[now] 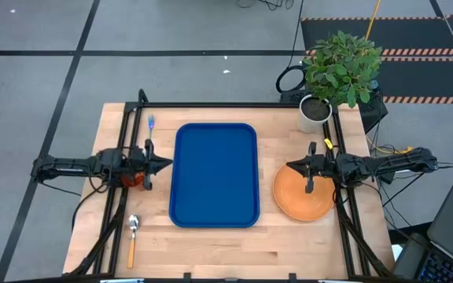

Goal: Pick and place plate/cup/fork/spoon on tray
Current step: Put the brown glass on the blue tray

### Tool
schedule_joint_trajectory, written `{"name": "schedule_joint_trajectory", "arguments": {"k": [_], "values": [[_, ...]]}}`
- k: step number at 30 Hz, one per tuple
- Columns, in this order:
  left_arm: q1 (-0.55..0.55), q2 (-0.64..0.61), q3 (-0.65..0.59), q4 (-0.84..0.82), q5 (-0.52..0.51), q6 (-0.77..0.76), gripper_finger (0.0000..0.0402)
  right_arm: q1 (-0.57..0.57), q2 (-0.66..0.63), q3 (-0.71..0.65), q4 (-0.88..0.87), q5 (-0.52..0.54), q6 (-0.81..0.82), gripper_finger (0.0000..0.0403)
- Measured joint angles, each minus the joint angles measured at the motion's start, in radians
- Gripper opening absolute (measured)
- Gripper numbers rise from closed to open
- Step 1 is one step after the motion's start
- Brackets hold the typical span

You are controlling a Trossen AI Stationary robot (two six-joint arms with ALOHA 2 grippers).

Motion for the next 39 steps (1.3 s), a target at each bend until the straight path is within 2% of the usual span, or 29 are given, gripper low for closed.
{"name": "schedule_joint_trajectory", "arguments": {"k": [7, 22, 25, 27, 29, 33, 35, 39], "values": [[0.000, 0.000, 0.000, 0.116, 0.001, -0.048, 0.0010, 0.000, 0.000, 0.000, 0.000, 0.000, -0.126, 0.0000], [0.000, 0.000, 0.000, 0.224, 0.001, -0.180, 0.0010, 0.000, 0.000, 0.000, 0.000, 0.000, -0.133, 0.0000], [0.001, 0.000, 0.000, 0.329, -0.046, -0.151, 0.0010, 0.000, 0.000, 0.000, 0.000, 0.000, -0.133, 0.0000], [0.001, 0.000, 0.023, 0.338, -0.077, -0.176, 0.0010, 0.000, 0.000, 0.000, 0.000, 0.000, -0.133, 0.0000], [0.001, 0.002, 0.093, 0.213, -0.082, -0.204, 0.0010, 0.000, 0.000, 0.000, 0.000, 0.000, -0.133, 0.0000], [0.001, 0.070, 0.335, -0.298, -0.116, -0.221, 0.0010, 0.000, 0.000, 0.000, 0.000, -0.001, -0.133, 0.0000], [0.001, 0.139, 0.459, -0.490, -0.142, -0.247, 0.0010, 0.000, 0.000, 0.000, 0.001, -0.001, -0.132, 0.0000], [0.000, 0.295, 0.666, -0.678, -0.148, -0.263, 0.0010, 0.000, 0.000, 0.000, 0.002, -0.001, -0.132, 0.0000]]}}
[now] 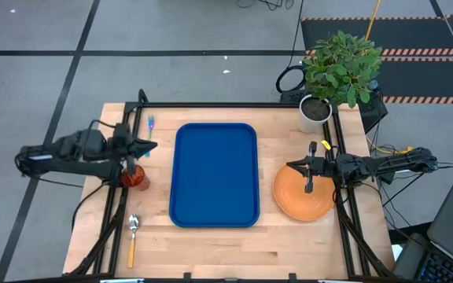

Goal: Pick and place plate/cup/fork/spoon on tray
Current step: Put the brown glass on the blue tray

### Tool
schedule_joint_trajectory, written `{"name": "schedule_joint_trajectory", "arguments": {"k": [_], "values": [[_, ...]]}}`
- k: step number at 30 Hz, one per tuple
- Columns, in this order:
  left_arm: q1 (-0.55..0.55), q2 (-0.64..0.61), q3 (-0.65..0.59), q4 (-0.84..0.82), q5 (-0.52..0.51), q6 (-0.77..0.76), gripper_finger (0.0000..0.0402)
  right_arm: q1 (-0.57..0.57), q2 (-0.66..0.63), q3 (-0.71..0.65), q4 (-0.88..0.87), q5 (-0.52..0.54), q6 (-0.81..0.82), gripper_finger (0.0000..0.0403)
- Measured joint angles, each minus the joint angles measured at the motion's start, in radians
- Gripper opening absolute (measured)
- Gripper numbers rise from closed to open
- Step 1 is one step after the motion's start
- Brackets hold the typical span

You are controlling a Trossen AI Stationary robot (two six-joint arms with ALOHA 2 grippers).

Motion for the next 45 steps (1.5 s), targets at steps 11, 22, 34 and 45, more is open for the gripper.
{"name": "schedule_joint_trajectory", "arguments": {"k": [11, 22, 34, 45], "values": [[0.000, 0.497, 0.322, -0.647, -0.035, -0.028, 0.0010, 0.000, 0.000, 0.000, 0.000, 0.000, 0.007, 0.0000], [-0.023, 0.776, 0.331, -0.994, 0.169, -0.053, 0.0010, 0.000, 0.000, 0.000, 0.000, 0.000, 0.007, 0.0000], [-0.116, 0.788, 0.331, -0.953, 0.176, 0.139, 0.0013, 0.000, 0.000, 0.000, -0.001, 0.000, 0.008, 0.0000], [-0.153, 0.787, 0.256, -0.927, 0.169, 0.242, 0.0167, 0.000, 0.000, 0.000, -0.001, 0.000, 0.008, 0.0000]]}}
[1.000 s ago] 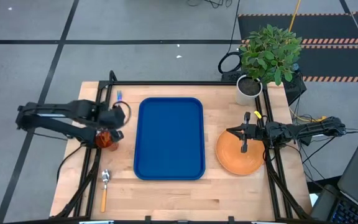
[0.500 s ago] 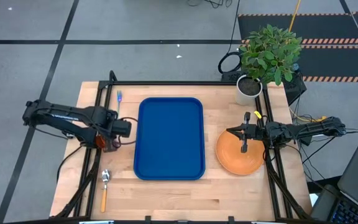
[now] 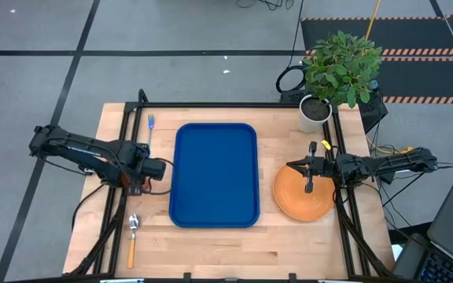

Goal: Pick and place plate/cup/fork/spoon on tray
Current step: Put the brown glass on the blue tray

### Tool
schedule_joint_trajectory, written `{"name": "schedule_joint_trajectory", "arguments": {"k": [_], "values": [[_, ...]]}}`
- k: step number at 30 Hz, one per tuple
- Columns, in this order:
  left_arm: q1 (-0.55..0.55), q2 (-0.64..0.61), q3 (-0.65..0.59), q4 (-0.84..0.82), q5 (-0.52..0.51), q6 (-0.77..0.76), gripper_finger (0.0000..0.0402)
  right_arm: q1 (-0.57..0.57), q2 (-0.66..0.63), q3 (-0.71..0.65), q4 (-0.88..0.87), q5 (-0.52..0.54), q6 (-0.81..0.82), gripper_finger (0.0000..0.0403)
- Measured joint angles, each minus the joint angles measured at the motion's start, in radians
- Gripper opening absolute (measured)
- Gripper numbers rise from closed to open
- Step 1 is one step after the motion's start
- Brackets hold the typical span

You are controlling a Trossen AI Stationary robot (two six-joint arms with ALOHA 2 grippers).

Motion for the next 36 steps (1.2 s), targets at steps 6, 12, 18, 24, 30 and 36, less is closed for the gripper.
{"name": "schedule_joint_trajectory", "arguments": {"k": [6, 12, 18, 24, 30, 36], "values": [[-0.005, 0.001, -0.049, 0.021, -0.034, -0.010, 0.0229, 0.000, 0.000, 0.000, 0.000, 0.000, 0.000, 0.0000], [-0.005, 0.000, -0.050, 0.023, -0.072, -0.069, 0.0231, 0.000, 0.000, 0.000, 0.000, 0.000, 0.000, 0.0000], [-0.004, 0.000, -0.118, 0.085, -0.007, -0.141, 0.0201, 0.000, 0.000, 0.000, 0.000, 0.000, 0.000, 0.0000], [-0.005, 0.000, -0.162, 0.124, 0.006, -0.172, 0.0155, 0.000, 0.000, 0.000, 0.000, 0.000, 0.000, 0.0000], [-0.004, 0.000, -0.158, 0.119, -0.027, -0.268, 0.0082, 0.000, 0.000, 0.000, 0.001, 0.000, 0.000, 0.0000], [0.002, -0.004, -0.150, 0.108, 0.041, -0.302, 0.0016, 0.000, 0.000, 0.000, 0.005, 0.000, 0.000, 0.0000]]}}
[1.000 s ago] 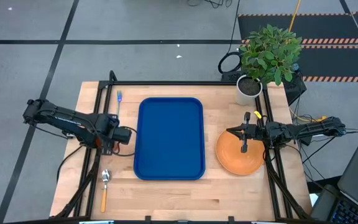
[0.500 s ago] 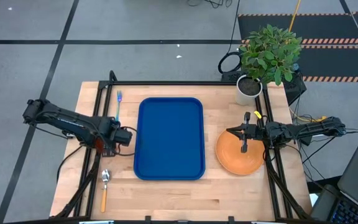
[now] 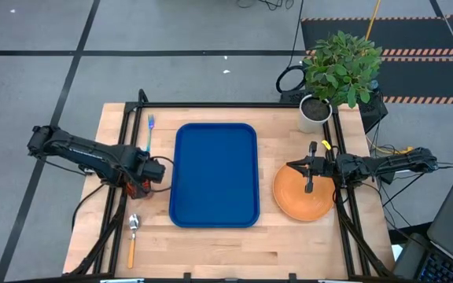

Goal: Pick and place plate/cup/fork/spoon on tray
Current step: Put the brown glass on the blue tray

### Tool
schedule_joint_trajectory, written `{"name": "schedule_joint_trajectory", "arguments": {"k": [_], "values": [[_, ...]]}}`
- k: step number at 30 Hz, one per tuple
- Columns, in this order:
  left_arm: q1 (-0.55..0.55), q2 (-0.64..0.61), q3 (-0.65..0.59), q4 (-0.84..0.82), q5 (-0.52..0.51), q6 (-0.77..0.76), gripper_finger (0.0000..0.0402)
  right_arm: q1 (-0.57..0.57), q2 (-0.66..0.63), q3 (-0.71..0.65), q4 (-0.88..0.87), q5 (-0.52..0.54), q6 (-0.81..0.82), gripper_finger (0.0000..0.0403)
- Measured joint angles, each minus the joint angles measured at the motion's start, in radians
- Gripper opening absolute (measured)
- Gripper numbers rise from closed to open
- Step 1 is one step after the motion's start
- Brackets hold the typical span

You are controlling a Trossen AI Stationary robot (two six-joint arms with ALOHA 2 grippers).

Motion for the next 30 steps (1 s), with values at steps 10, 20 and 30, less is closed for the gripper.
{"name": "schedule_joint_trajectory", "arguments": {"k": [10, 20, 30], "values": [[0.054, 0.004, 0.015, -0.001, 0.047, 0.008, 0.0011, 0.000, 0.000, 0.000, 0.000, 0.000, 0.000, 0.0000], [0.217, 0.006, 0.203, 0.020, -0.104, -0.008, 0.0008, 0.000, 0.000, 0.000, 0.000, 0.000, -0.008, 0.0000], [0.434, 0.040, 0.335, 0.113, -0.147, 0.139, 0.0008, 0.000, 0.000, 0.000, 0.001, 0.003, -0.034, 0.0000]]}}
